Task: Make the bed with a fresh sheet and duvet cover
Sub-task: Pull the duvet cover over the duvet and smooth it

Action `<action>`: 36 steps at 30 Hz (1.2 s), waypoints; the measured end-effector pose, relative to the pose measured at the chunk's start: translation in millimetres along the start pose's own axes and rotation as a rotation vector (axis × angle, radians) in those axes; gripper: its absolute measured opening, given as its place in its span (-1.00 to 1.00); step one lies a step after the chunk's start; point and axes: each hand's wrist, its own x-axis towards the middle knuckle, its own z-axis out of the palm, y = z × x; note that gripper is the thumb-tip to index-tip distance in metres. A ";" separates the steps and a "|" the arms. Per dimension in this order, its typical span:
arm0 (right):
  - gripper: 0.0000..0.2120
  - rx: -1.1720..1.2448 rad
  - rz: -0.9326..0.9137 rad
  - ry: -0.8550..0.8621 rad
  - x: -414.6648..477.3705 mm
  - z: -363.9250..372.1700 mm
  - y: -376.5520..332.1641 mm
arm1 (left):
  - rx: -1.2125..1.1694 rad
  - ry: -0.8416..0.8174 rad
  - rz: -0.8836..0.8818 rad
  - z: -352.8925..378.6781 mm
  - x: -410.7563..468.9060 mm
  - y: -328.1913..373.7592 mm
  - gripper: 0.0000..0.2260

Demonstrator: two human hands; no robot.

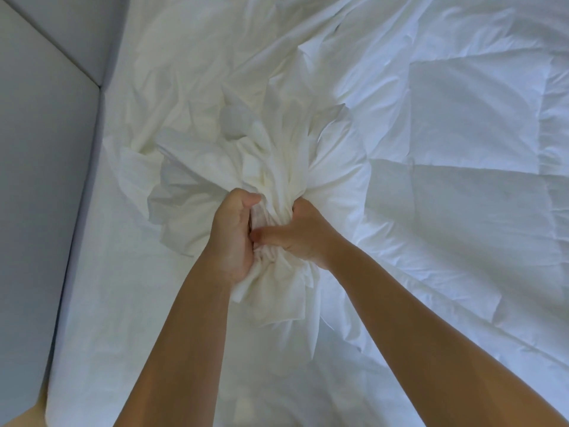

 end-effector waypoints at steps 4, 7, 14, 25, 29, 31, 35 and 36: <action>-0.77 0.101 0.063 0.049 -1.8 -10.7 -3.7 | 0.002 -0.083 -0.042 -7.1 1.5 4.2 -0.69; -0.70 0.325 0.169 0.038 -3.8 -16.0 0.0 | 0.095 0.068 -0.064 -16.3 7.8 4.9 -0.76; -0.43 0.482 0.188 -0.072 1.2 -25.1 9.6 | 0.364 0.394 0.039 -14.3 5.6 -6.9 -0.87; -0.60 0.253 0.194 -0.174 1.6 -20.5 5.2 | 0.749 0.379 -0.152 -10.7 8.7 -3.1 -0.81; -0.75 0.237 0.143 -0.228 0.6 -19.0 1.7 | 0.960 0.563 0.127 -4.2 4.7 -10.6 -0.66; -0.65 0.245 0.141 -0.212 0.0 -17.6 5.5 | 1.030 0.547 0.133 -12.5 10.5 -11.7 -0.65; -0.47 0.332 0.169 -0.181 0.1 -12.7 9.2 | 1.221 0.375 0.016 -17.4 22.6 -5.8 -0.92; -0.48 0.355 0.191 -0.174 0.7 -13.1 8.1 | 1.247 0.358 0.022 -16.7 24.1 -4.1 -0.87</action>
